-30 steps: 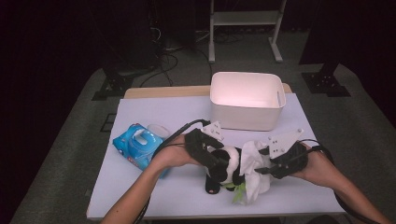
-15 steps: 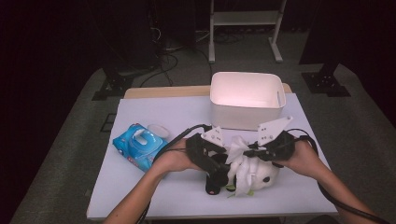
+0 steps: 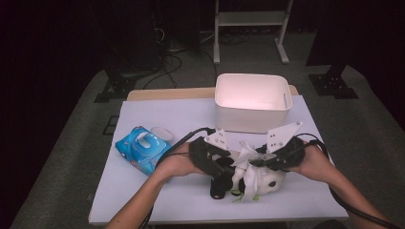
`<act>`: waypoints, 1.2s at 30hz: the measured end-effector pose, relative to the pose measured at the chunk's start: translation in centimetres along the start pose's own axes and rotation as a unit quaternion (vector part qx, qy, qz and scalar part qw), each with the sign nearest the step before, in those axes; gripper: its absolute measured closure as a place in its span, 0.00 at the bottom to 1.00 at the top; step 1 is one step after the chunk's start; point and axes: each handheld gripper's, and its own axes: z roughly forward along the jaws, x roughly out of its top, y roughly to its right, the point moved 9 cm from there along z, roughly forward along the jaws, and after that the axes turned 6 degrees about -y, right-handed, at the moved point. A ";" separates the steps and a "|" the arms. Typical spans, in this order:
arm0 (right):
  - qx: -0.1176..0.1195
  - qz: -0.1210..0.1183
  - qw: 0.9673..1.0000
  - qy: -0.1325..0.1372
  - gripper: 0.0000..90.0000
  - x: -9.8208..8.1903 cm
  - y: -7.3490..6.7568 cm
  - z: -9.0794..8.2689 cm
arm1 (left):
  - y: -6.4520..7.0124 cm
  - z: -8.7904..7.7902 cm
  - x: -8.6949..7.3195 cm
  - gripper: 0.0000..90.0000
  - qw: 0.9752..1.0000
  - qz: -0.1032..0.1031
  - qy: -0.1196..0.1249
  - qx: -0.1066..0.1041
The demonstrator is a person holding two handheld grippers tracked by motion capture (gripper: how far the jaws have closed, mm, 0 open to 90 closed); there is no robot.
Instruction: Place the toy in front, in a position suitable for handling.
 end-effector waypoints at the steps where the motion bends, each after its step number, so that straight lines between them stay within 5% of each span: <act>1: 0.000 -0.006 1.000 0.001 0.70 0.0 -0.2 -0.3 | 0.0 0.0 0.0 0.44 1.000 -0.001 0.000 0.000; 8: 0.024 -0.029 0.999 -0.020 0.64 -0.4 -1.7 1.3 | 0.0 0.1 0.0 0.44 1.000 -0.002 -0.002 0.001; 12: 0.033 -0.018 0.999 -0.025 0.79 -0.5 -1.9 2.7 | 0.1 0.1 -0.1 0.44 1.000 -0.001 -0.004 0.002; 15: 0.033 -0.010 0.999 -0.026 0.89 -0.5 -1.4 2.2 | 0.1 0.1 -0.2 0.45 1.000 0.000 -0.001 0.002; 23: 0.007 0.013 1.000 -0.021 0.90 -1.1 0.2 0.2 | 0.6 0.1 -0.3 0.45 1.000 0.005 0.002 0.001; 36: 0.001 0.088 0.996 -0.023 0.90 -6.9 0.5 -2.6 | 0.4 0.1 -0.2 0.45 1.000 0.004 0.000 0.002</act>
